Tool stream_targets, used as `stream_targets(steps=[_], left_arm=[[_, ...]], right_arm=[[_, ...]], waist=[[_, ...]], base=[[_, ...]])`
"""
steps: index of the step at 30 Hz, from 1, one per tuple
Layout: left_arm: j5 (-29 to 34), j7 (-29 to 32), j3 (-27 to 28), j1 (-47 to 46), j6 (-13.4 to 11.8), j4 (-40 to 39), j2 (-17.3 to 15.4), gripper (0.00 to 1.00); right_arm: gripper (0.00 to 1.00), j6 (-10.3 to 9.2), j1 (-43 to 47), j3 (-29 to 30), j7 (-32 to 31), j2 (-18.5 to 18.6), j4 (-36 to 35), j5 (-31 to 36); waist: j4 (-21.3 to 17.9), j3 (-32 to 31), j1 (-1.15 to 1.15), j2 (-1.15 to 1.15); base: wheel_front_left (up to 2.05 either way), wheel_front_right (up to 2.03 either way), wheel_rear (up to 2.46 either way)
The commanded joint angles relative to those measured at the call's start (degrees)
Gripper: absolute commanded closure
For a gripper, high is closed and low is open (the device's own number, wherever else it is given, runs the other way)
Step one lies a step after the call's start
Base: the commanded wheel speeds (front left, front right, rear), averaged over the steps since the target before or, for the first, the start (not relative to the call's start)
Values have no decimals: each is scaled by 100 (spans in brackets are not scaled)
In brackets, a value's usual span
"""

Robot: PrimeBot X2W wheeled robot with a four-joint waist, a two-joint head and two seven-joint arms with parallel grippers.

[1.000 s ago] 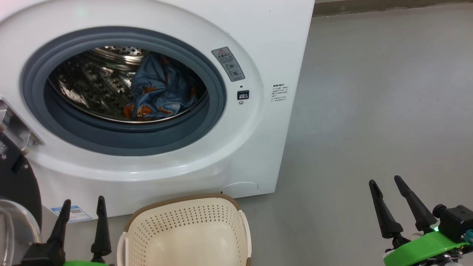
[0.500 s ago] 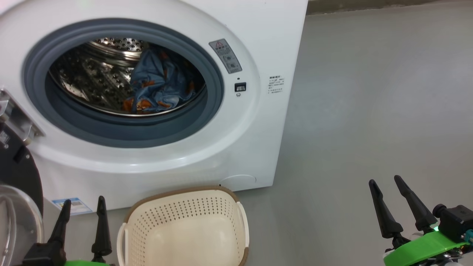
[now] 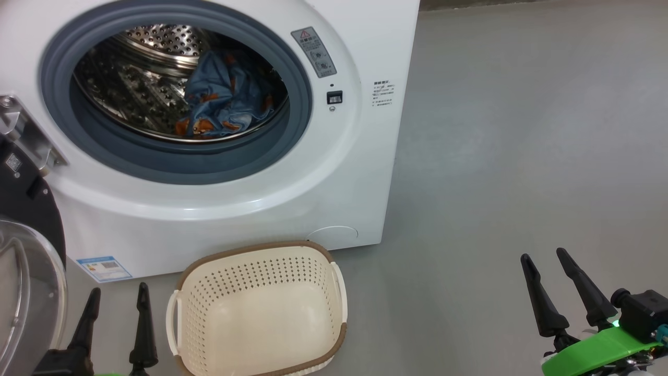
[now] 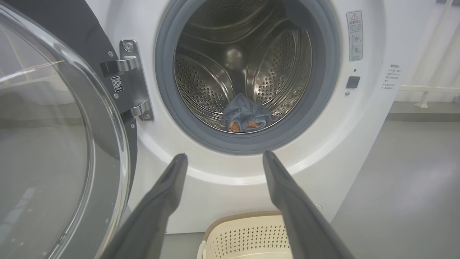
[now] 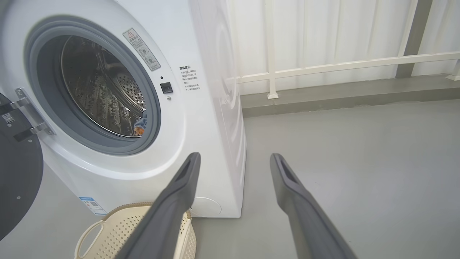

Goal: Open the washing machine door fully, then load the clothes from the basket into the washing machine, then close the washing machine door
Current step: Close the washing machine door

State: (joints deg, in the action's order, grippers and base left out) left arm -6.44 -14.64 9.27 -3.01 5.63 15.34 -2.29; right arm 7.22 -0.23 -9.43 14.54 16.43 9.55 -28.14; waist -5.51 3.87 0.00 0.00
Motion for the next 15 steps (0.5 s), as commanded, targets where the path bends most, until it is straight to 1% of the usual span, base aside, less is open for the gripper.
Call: stream_targets(steps=[1,10,15], left_arm=[[2,-36,161,-53,20,-193,-59,0],[-31,-36,119,-22,15,-228,-59,0],[-99,-36,78,33,-9,-303,-59,0]], right_arm=[[0,26,-5,-116,46,152,-141,61],[0,26,10,-106,46,135,-152,71],[0,26,2,-125,46,131,-150,70]], waist=[[1,-5,0,0],[55,-3,0,0],[171,1,0,0]], base=[[0,0,0],[0,0,0],[0,0,0]])
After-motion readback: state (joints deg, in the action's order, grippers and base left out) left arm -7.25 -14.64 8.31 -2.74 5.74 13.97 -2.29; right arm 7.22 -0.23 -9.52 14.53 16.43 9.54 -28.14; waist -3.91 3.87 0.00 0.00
